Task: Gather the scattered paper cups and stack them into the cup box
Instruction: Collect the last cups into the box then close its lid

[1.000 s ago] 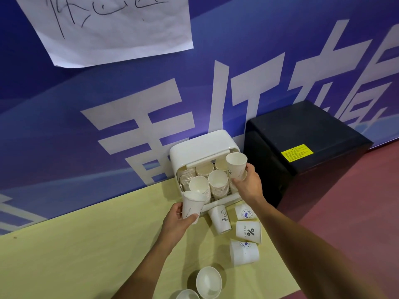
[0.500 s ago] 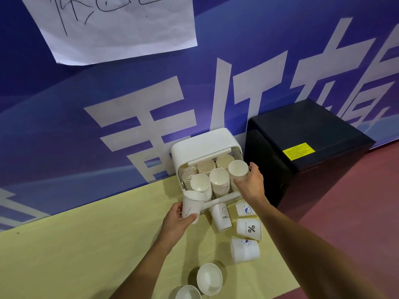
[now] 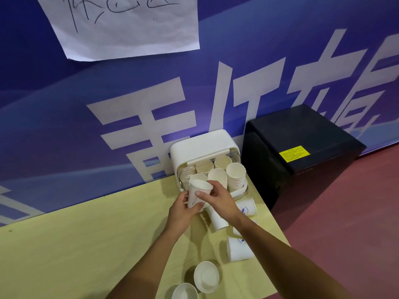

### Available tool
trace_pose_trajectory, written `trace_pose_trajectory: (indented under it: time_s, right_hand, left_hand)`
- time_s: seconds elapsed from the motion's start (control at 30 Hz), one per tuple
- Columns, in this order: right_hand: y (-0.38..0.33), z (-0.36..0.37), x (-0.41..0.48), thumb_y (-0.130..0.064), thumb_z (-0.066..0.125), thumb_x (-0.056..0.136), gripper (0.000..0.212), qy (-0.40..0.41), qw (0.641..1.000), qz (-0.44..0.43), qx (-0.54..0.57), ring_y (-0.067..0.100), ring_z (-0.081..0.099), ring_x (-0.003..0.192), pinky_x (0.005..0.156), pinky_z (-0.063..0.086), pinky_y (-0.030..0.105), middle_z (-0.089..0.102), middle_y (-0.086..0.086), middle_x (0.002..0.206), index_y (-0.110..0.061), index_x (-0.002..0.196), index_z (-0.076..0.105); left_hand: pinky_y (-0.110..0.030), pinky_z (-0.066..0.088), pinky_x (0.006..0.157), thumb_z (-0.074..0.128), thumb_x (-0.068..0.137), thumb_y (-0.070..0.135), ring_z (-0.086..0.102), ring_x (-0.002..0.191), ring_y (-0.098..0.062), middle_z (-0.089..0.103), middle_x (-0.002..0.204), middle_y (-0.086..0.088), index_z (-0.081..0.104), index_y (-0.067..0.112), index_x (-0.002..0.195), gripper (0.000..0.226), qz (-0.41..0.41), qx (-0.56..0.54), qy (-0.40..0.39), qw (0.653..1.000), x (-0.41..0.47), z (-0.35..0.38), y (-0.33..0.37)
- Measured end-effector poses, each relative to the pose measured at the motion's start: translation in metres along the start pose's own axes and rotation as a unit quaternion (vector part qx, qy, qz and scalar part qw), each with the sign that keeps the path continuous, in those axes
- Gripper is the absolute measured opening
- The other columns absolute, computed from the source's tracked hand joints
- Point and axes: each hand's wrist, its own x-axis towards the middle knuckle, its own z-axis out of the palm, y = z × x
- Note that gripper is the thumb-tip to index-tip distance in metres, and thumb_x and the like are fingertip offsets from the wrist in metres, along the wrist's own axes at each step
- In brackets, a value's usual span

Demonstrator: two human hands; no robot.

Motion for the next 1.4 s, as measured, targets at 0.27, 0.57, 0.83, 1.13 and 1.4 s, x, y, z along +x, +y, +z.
trace_pose_trajectory:
  time_s: [0.27,0.57,0.83,1.13,1.4]
  right_hand:
    - [-0.016,-0.017,0.002,-0.031,0.084,0.078,0.054,0.139,0.989,-0.044,0.001,0.005,0.065,0.103,0.082,0.055,0.021,0.067,-0.011,0.112,-0.025,0.124,0.056]
    - [-0.036,-0.029,0.020,-0.029,0.080,0.074,0.068,0.213,0.975,-0.041,-0.052,0.011,0.059,0.108,0.093,0.054,0.038,0.059,-0.015,0.115,-0.035,0.131,0.044]
    - [-0.026,-0.023,0.028,-0.030,0.080,0.079,0.070,0.189,0.969,-0.016,-0.157,0.018,0.055,0.112,0.086,0.043,0.032,0.056,-0.008,0.114,-0.025,0.138,0.043]
    - [-0.012,-0.021,0.031,-0.027,0.080,0.081,0.079,0.194,0.958,0.001,-0.214,0.026,0.049,0.133,0.106,0.042,0.039,0.050,0.005,0.148,-0.017,0.149,0.039]
    - [-0.006,-0.008,0.008,-0.023,0.071,0.084,0.060,0.219,0.946,-0.037,-0.238,0.025,0.049,0.128,0.105,0.041,0.038,0.053,0.007,0.138,-0.013,0.139,0.049]
  left_hand:
    - [-0.034,0.052,0.093,0.083,0.074,0.027,0.063,0.103,-0.014,0.061,0.115,0.006,0.055,0.024,0.124,0.057,-0.022,-0.018,-0.013,1.000,0.008,0.001,-0.012]
    - [-0.029,0.051,0.091,0.081,0.077,0.028,0.063,0.104,-0.012,0.058,0.117,0.005,0.054,0.022,0.122,0.053,-0.046,0.007,-0.008,0.999,0.006,-0.012,-0.026]
    - [-0.027,0.050,0.081,0.079,0.079,0.028,0.062,0.101,-0.010,0.058,0.118,0.004,0.054,0.021,0.125,0.053,-0.055,0.033,0.014,0.998,0.008,-0.027,-0.029]
    - [-0.028,0.052,0.084,0.079,0.078,0.032,0.061,0.102,-0.010,0.058,0.119,0.005,0.053,0.023,0.125,0.054,-0.056,0.044,0.013,0.997,0.007,-0.031,-0.032]
    - [-0.024,0.048,0.080,0.077,0.081,0.030,0.060,0.103,-0.010,0.057,0.120,0.004,0.053,0.022,0.125,0.051,-0.056,0.045,-0.002,0.997,0.000,-0.036,-0.035]
